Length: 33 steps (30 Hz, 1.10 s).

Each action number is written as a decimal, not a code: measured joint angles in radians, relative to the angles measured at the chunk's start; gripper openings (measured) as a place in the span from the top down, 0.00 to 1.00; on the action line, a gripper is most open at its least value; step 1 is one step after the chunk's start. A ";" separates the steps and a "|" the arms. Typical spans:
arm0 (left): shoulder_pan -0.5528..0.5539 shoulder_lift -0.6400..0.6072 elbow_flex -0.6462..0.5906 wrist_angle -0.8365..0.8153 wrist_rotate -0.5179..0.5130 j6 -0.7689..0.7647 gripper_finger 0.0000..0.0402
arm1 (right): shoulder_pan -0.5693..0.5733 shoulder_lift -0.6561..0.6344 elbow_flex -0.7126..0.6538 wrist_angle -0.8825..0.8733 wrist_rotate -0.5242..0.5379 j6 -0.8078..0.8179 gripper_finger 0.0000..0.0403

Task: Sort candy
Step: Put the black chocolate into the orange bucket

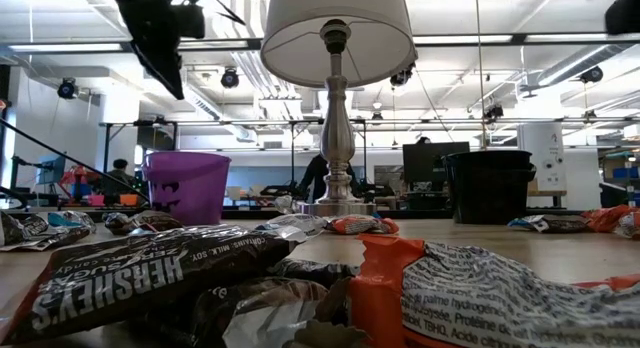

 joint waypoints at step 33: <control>0.000 -0.022 0.003 -0.039 -0.001 -0.021 0.62 | -0.002 -0.006 -0.176 0.270 -0.201 -0.166 0.85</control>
